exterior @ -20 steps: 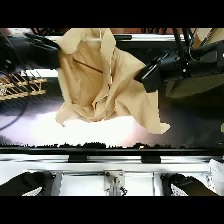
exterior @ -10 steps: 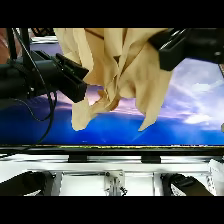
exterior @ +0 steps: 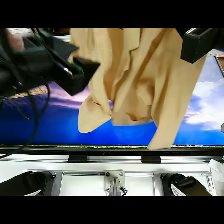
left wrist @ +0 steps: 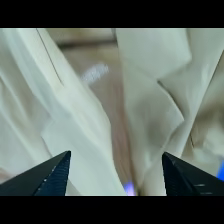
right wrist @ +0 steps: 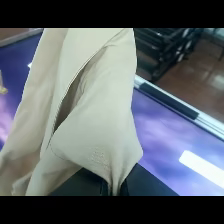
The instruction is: Fold the shirts.
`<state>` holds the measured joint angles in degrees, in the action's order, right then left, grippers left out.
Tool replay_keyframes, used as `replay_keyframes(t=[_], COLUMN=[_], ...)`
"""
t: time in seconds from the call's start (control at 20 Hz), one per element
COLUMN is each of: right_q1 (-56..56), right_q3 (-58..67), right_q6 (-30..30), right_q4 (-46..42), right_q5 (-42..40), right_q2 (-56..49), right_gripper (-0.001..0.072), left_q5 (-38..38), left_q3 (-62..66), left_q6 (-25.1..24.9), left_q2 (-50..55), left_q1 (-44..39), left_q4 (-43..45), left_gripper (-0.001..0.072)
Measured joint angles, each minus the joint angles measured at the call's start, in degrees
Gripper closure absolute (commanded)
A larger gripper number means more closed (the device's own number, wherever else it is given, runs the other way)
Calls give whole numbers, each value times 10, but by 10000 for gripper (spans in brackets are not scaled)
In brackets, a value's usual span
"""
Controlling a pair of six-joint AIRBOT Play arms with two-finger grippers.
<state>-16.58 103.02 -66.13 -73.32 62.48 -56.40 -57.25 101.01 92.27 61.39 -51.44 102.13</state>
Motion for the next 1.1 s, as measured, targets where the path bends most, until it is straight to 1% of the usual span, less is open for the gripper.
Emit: replay_keyframes(t=[0.15, 0.3, 0.45, 0.55, 0.6, 0.75, 0.9, 1.1], right_q1=[0, 0, 7, 38, 63, 167, 282, 416], right_q3=[0, 0, 0, 0, 0, 0, 0, 0], right_q6=[-30, -88, -161, -197, -212, -260, -303, -341], right_q4=[-71, -201, -365, -442, -466, -508, -523, -527], right_q5=[-20, -65, -92, -101, -104, -107, -118, -129], right_q2=[1, 1, 1, 1, 0, -7, -17, -31], right_gripper=[647, 646, 646, 646, 646, 646, 646, 646], left_q5=[63, 89, 76, 49, 31, -23, -72, -104], left_q3=[31, 50, 57, 60, 60, 61, 61, 62], left_q6=[-25, -37, -42, -44, -44, -42, -39, -36], left_q2=[-2, -3, -3, -3, -3, -1, 1, 2], left_q1=[2, 19, 41, 56, 62, 77, 83, 86], left_q4=[16, 27, 31, 33, 33, 34, 35, 35], left_gripper=[32, 33, 33, 34, 34, 34, 34, 34])
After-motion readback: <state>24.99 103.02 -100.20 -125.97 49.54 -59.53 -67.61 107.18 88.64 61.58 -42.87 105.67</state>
